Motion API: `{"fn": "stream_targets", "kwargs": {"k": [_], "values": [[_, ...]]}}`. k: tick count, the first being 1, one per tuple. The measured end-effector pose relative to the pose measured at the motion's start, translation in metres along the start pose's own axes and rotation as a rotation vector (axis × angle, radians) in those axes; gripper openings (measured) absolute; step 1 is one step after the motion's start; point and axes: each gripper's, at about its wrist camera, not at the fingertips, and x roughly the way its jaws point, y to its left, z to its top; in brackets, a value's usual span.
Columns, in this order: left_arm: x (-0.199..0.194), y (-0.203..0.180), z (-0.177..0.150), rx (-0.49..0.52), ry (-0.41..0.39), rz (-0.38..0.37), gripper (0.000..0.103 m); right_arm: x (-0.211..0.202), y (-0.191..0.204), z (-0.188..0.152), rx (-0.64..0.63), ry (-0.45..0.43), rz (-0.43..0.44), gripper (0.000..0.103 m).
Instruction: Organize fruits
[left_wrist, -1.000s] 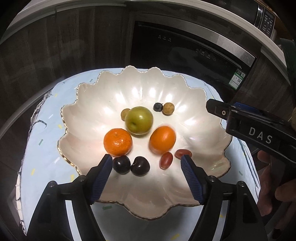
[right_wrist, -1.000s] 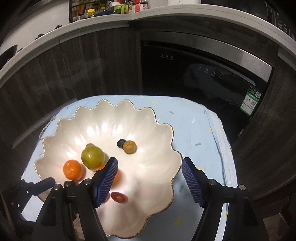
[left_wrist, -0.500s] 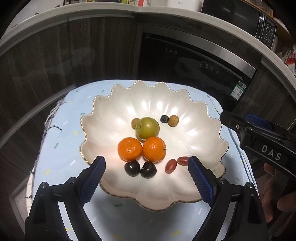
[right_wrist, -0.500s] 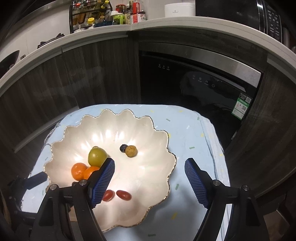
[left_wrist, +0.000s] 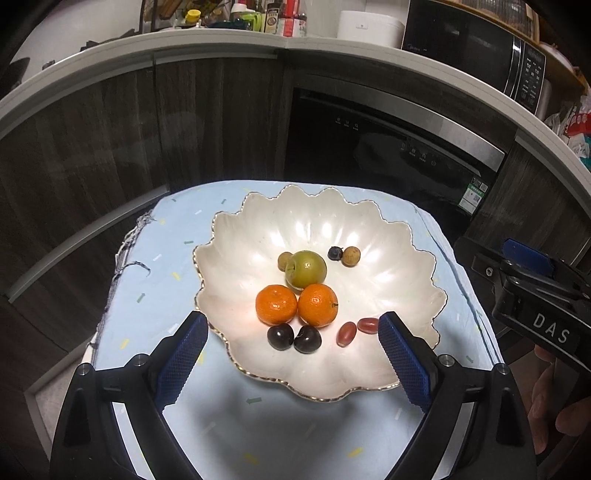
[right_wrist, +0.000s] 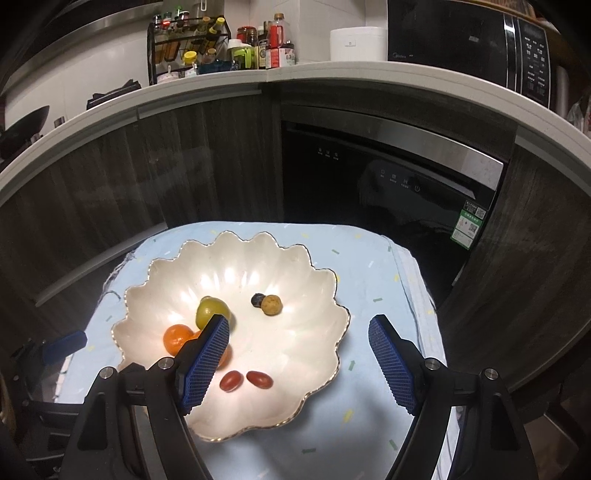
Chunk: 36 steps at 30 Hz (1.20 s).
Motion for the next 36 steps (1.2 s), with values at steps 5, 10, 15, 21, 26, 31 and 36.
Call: {"fn": "stream_targets", "kwargs": {"k": [5,10,15,21,26,31,36], "values": [[-0.011,0.003,-0.004,-0.003,-0.017,0.01,0.094,-0.013,0.001,-0.004,0.003,-0.017,-0.01,0.079],[-0.021,0.003,-0.012,0.005,-0.026,0.02,0.095,-0.027,0.003,-0.013,0.007,-0.03,-0.013,0.079],[-0.031,0.004,-0.023,0.008,-0.034,0.026,0.096,-0.041,0.007,-0.023,0.006,-0.049,-0.016,0.079],[-0.041,0.007,-0.035,0.007,-0.049,0.034,0.096,-0.055,0.009,-0.037,0.003,-0.064,-0.038,0.079],[-0.047,0.011,-0.043,0.004,-0.059,0.037,0.097,-0.064,0.012,-0.048,0.001,-0.073,-0.067,0.079],[-0.053,0.016,-0.051,-0.003,-0.074,0.038,0.099,-0.07,0.017,-0.058,-0.007,-0.072,-0.074,0.079],[-0.058,0.023,-0.059,-0.013,-0.087,0.045,0.1,-0.074,0.023,-0.068,-0.01,-0.072,-0.082,0.084]]}}
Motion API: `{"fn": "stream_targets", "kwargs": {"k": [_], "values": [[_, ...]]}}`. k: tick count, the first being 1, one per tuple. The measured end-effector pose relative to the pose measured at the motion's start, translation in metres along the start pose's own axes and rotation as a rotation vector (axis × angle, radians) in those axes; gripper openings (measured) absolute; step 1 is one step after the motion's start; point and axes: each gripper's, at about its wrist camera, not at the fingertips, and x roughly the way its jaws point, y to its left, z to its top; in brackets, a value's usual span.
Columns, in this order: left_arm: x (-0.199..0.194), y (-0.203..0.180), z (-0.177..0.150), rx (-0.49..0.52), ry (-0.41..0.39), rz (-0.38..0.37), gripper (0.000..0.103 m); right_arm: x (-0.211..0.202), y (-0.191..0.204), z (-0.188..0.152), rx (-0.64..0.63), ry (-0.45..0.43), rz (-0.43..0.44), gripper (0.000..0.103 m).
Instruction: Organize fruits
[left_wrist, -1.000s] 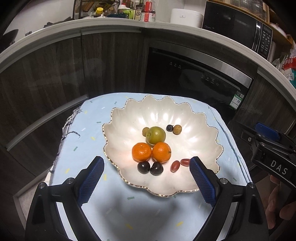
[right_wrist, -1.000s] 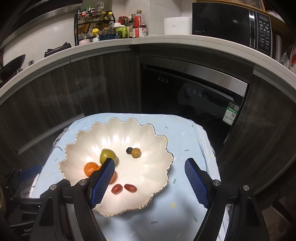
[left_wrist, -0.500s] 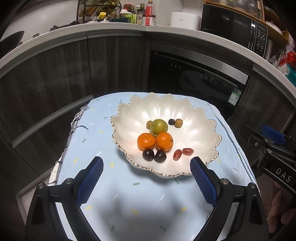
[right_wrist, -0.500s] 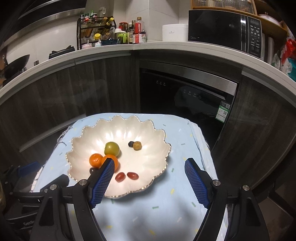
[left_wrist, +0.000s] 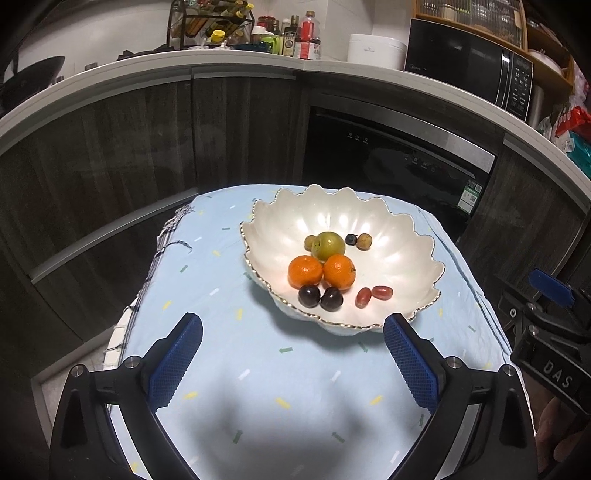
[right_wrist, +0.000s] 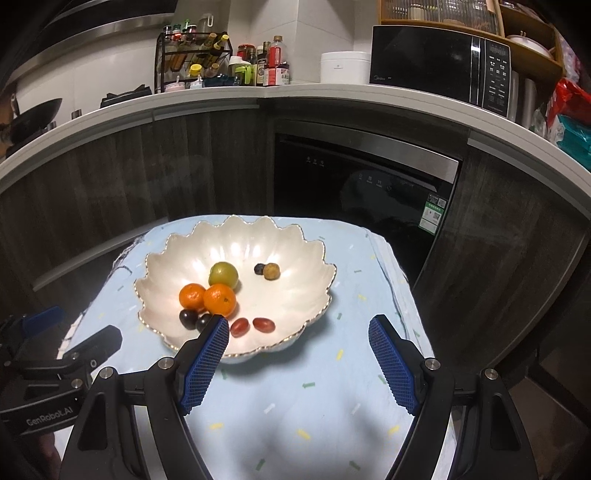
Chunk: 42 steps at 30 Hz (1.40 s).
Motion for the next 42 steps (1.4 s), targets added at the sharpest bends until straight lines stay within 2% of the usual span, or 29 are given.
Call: {"fn": "stream_targets", "kwargs": {"k": [2,15,28,42], "values": [[-0.002,0.002,-0.003,-0.001,-0.006,0.006,0.1,-0.002,0.002,-0.004,0.002,-0.007,-0.007,0.088],[-0.01,0.015,-0.017,-0.028,-0.041,0.036,0.103,-0.012,0.011,-0.024,0.003,-0.04,-0.019,0.088],[-0.019,0.018,-0.029,-0.025,-0.073,0.048,0.103,-0.019,0.013,-0.042,0.009,-0.051,0.007,0.088],[-0.023,0.016,-0.033,-0.015,-0.088,0.047,0.103,-0.022,0.006,-0.048,0.027,-0.082,-0.012,0.088]]}}
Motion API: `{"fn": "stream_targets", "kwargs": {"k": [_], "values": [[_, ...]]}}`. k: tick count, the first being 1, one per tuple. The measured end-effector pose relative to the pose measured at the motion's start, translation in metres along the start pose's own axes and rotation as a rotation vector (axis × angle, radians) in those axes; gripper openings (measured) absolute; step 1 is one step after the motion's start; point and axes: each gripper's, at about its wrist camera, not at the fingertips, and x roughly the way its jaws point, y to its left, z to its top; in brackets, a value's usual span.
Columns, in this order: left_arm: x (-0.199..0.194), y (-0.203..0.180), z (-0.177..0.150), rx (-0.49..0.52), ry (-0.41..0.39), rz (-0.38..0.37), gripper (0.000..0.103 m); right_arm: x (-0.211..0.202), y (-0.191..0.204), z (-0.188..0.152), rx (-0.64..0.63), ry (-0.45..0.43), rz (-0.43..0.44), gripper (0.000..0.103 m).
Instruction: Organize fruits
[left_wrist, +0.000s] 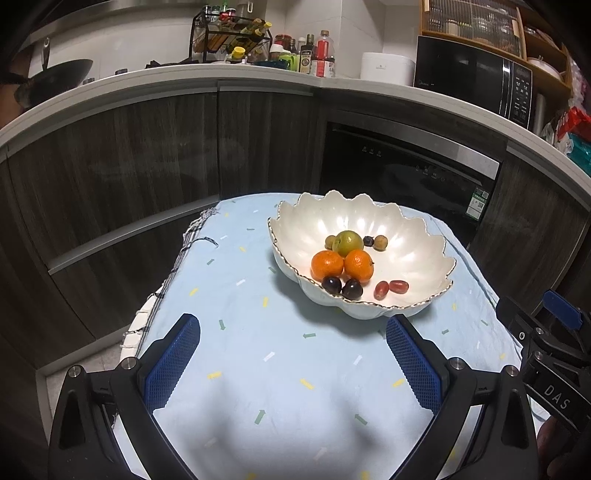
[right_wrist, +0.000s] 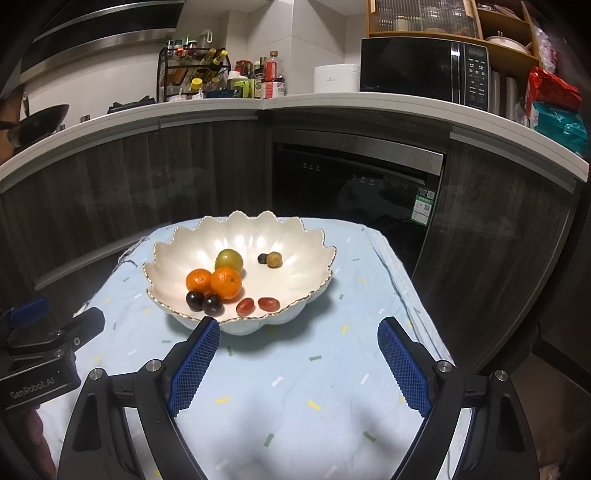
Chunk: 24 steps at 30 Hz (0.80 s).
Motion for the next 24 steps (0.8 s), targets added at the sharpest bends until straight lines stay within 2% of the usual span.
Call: {"fn": "stream_targets", "kwargs": {"k": [24], "values": [[0.0017,0.0009,0.0002,0.002,0.015,-0.006,0.103,-0.0043,-0.001,-0.0001,0.012,-0.01,0.002,0.088]]}}
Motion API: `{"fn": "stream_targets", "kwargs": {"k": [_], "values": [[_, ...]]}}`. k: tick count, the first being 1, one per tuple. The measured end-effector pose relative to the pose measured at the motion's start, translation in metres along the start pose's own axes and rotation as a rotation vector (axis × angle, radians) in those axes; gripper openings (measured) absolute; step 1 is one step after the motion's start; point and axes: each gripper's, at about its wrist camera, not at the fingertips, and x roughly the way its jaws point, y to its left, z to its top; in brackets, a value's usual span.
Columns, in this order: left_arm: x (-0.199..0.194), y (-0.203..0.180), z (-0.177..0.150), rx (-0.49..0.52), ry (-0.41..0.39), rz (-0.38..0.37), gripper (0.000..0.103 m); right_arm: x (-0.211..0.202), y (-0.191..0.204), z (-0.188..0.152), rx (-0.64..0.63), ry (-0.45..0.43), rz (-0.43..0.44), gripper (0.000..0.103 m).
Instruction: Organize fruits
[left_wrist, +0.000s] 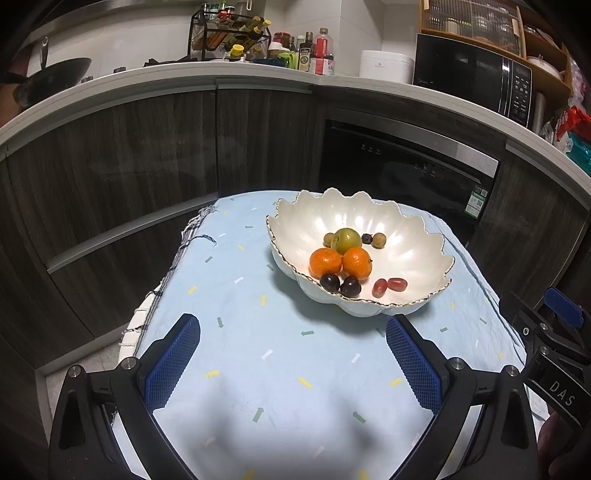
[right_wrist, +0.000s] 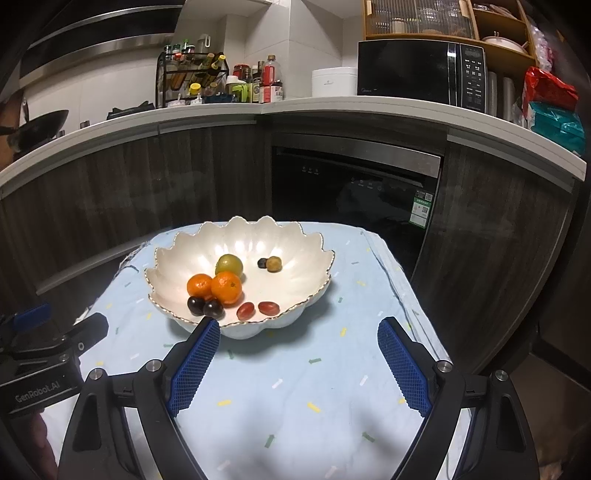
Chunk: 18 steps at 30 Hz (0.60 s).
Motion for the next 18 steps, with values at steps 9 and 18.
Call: {"fn": "stream_targets", "kwargs": {"k": [9,18], "values": [[0.0011,-0.0017,-0.0005,0.009,0.008,0.001,0.103,-0.0001,-0.0004,0.0001,0.001,0.001,-0.001,0.088],[0.0017,-0.0007,-0.0006,0.007,0.011,0.006,0.103,0.0022,-0.0011,-0.0004,0.006,0.01,-0.005,0.088]]}}
